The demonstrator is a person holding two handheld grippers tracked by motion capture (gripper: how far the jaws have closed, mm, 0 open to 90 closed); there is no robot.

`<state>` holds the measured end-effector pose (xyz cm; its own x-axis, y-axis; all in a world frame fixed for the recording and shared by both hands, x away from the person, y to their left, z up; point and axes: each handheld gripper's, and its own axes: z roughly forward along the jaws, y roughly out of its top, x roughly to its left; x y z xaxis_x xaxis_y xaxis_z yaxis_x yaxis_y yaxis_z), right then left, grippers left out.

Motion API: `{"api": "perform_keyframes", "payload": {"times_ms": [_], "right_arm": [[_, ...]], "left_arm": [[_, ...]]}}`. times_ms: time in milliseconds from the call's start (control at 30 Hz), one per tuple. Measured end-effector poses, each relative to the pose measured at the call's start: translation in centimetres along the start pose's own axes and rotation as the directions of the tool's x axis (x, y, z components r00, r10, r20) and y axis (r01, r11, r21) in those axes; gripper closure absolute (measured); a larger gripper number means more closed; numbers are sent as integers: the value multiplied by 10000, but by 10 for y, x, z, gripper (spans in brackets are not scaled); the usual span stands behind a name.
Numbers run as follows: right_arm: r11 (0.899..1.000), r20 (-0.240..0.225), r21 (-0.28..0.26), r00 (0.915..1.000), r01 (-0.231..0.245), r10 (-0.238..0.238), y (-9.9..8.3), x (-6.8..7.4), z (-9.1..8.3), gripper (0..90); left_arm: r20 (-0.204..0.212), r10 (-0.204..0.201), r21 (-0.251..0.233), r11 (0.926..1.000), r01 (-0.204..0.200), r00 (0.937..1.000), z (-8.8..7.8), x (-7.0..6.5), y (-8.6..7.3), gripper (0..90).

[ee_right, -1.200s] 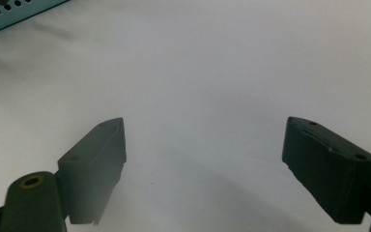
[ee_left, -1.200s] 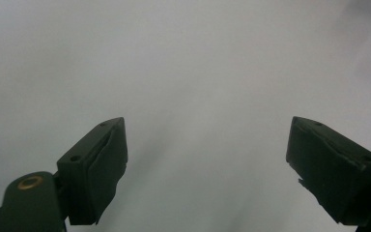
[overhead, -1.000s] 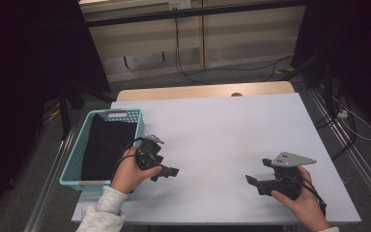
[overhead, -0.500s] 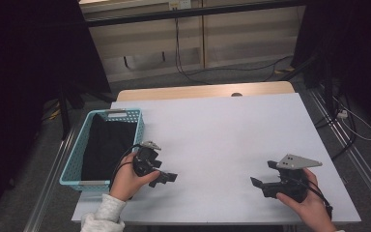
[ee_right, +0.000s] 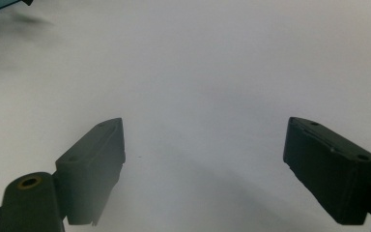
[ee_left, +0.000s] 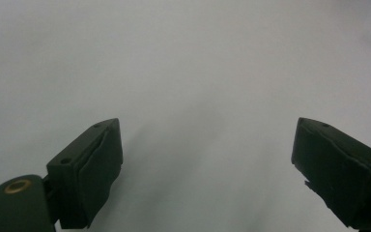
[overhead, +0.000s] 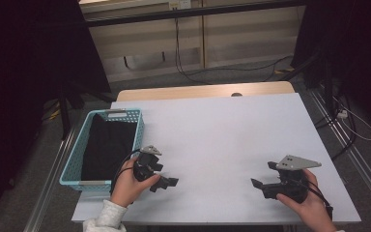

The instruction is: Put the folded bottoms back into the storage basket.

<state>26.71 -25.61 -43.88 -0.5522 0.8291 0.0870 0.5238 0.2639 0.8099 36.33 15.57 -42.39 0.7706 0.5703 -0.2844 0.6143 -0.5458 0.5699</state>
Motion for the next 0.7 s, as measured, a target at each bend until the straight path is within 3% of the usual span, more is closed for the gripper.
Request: {"api": "perform_keyframes", "payload": {"times_ms": [700], "right_arm": [[9999,133,31,9999,-111,110,-7,-7,-3,137]], "left_arm": [[33,-116,-93,9999,116,9999,2,6,-11,102]]}}
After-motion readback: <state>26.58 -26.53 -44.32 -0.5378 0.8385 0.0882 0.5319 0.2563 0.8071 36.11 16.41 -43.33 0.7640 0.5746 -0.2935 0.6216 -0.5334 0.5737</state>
